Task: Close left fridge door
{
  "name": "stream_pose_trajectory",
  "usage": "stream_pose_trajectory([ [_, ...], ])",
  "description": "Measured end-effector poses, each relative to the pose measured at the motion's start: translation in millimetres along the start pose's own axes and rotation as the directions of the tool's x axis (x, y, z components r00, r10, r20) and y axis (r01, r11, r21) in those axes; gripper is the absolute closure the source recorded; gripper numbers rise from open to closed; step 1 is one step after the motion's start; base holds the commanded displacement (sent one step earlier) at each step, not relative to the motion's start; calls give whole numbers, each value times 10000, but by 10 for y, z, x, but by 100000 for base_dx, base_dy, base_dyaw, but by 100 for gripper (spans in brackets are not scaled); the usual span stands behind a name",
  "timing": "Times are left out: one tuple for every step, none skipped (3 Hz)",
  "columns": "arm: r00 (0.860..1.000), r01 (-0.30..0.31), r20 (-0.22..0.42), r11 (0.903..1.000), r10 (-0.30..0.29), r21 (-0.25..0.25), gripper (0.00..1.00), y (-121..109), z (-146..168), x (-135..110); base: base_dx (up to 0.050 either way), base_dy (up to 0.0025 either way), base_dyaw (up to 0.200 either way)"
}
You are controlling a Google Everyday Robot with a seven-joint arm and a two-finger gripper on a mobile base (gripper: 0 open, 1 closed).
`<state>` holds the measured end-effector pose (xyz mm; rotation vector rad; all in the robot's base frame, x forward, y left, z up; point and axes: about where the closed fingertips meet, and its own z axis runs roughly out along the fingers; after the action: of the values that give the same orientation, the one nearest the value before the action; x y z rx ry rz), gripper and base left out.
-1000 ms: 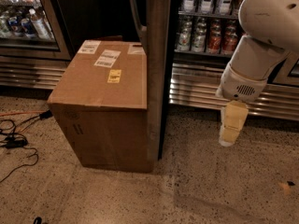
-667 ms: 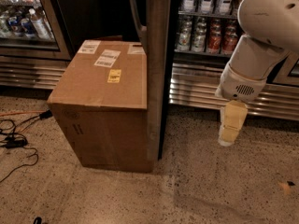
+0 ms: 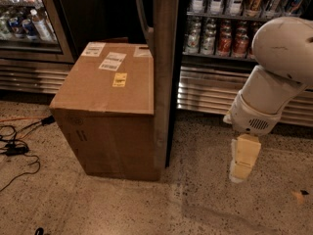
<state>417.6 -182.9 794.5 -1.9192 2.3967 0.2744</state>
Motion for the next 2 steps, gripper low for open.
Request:
stream_pose_trajectory([
  [9961,732,-504,9973,-727,83,0,148,58,-320,0,0,0],
  [9760,1813,-1253,9833,-1780,153,0,406,176,-771,0,0,0],
])
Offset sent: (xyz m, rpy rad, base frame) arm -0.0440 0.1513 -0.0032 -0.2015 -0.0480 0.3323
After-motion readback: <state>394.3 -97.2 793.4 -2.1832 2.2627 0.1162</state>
